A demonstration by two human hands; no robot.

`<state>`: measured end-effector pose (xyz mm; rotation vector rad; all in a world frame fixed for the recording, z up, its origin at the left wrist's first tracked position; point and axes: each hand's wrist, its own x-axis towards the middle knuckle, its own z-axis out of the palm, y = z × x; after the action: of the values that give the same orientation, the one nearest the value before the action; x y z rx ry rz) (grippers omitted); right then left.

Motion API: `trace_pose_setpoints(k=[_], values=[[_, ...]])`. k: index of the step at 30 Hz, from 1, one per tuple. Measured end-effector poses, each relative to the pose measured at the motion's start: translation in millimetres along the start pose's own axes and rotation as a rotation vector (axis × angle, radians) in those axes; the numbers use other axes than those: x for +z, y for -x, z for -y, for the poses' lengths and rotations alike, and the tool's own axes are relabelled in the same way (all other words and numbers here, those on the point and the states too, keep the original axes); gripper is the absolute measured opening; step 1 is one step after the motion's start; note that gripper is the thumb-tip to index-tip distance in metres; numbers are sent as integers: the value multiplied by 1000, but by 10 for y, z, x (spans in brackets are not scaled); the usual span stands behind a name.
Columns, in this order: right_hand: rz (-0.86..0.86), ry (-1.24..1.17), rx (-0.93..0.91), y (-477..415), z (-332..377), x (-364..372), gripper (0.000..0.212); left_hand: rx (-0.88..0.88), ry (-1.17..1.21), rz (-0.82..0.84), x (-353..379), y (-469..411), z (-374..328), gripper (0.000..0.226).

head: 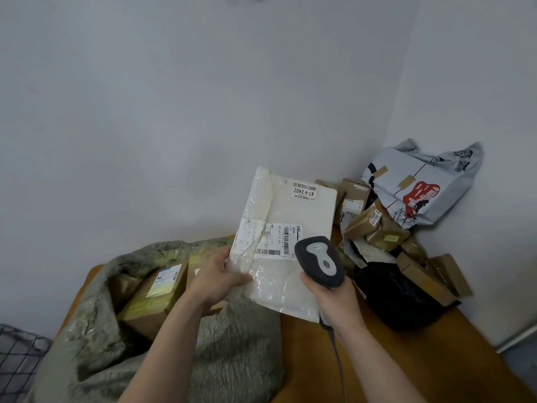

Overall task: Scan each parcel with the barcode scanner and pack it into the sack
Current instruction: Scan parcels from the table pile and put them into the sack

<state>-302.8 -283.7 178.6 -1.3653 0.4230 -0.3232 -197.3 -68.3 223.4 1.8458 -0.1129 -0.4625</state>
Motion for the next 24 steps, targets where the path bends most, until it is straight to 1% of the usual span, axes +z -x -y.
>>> trace_pose_setpoints(k=[1,3,7,10,13,18,24], values=[[-10,20,-3,9,5,20,47,0,23,-16,38,14,-8,48],[-22,35,-8,30,-3,57,45,-1,59,-69,103,12,1,48],[-15,93,18,65,-16,123,28,-12,143,-153,200,4,2,44],[50,85,66,115,39,156,12,-11,177,-196,228,2,21,46],[89,76,69,147,96,162,18,-9,202,-232,221,-29,57,51],[85,151,4,163,159,163,40,8,202,-250,228,-30,53,53],[78,122,-3,186,156,138,41,11,200,-250,205,-27,92,51]])
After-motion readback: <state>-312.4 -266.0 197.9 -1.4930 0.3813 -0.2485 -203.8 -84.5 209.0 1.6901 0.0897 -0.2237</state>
